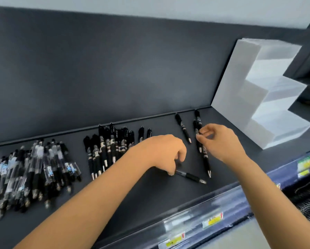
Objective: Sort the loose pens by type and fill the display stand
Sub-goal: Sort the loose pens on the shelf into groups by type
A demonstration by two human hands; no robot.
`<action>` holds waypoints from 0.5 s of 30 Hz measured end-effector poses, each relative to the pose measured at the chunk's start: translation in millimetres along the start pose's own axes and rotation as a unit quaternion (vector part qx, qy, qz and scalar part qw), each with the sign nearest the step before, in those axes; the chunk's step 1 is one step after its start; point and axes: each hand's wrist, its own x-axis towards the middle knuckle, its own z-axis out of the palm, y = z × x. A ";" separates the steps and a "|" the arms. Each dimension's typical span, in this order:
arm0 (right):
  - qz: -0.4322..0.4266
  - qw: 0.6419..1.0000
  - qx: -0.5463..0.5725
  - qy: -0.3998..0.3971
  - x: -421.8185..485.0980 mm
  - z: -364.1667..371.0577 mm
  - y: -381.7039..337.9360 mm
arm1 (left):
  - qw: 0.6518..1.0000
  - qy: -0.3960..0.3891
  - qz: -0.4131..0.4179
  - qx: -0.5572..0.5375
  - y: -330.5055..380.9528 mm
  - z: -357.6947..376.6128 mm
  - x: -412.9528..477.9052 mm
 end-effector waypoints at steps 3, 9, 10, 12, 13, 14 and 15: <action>0.001 0.999 -0.040 -0.019 13.5 -5.3 18.7 | 0.999 -0.034 -0.008 -0.003 15.5 1.0 18.6; -0.028 0.995 -0.056 -0.083 59.0 -2.3 50.2 | 0.993 0.072 -0.096 -0.006 25.5 3.1 69.0; -0.037 0.993 -0.056 -0.094 64.8 -0.9 54.4 | 0.990 0.093 -0.109 -0.016 23.5 5.0 74.1; -0.052 0.991 -0.052 -0.109 76.4 0.7 59.5 | 0.977 0.143 -0.148 -0.050 21.0 6.8 80.0; -0.056 0.991 -0.048 -0.114 82.9 1.2 60.3 | 0.968 0.172 -0.172 -0.068 21.0 6.3 80.7; -0.057 0.990 -0.043 -0.120 90.1 2.8 60.1 | 0.956 0.200 -0.198 -0.082 21.3 5.5 80.7; -0.057 0.990 -0.038 -0.127 97.1 4.7 59.2 | 0.945 0.215 -0.231 -0.092 23.0 4.0 79.8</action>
